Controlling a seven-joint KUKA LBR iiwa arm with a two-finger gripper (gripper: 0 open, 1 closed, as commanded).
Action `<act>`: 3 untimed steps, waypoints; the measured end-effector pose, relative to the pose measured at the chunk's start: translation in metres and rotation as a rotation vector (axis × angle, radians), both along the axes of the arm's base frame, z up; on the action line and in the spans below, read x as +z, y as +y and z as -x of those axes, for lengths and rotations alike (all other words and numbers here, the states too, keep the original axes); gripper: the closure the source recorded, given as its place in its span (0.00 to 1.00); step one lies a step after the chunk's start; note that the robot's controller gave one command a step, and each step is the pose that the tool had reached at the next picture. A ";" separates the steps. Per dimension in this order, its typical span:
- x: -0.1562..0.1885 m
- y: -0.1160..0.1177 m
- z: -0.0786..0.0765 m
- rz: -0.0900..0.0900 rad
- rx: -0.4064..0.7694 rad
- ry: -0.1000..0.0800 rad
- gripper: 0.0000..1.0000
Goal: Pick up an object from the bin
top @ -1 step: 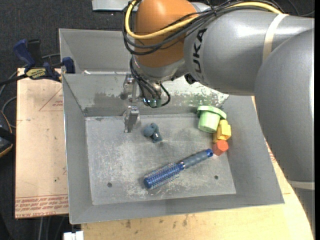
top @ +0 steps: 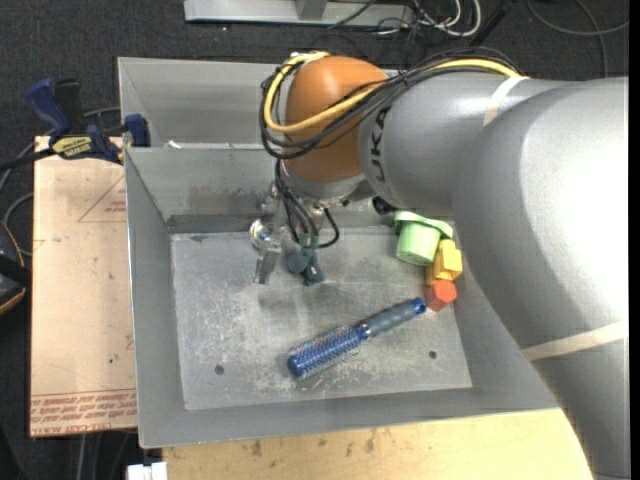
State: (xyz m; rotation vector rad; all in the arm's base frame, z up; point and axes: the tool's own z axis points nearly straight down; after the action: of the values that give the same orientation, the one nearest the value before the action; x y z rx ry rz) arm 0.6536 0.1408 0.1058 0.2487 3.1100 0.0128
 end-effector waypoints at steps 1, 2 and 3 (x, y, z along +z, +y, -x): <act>-0.006 0.000 -0.001 -0.001 -0.128 0.001 0.00; -0.007 0.000 -0.001 -0.003 -0.207 0.001 0.00; -0.007 0.001 -0.001 -0.004 -0.247 0.002 0.00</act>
Offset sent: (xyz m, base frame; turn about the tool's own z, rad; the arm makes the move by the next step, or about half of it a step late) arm -0.0008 -0.0013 -0.0358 0.2410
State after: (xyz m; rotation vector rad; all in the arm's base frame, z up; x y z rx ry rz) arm 0.6549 0.1417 0.0987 0.6309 3.0571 0.0145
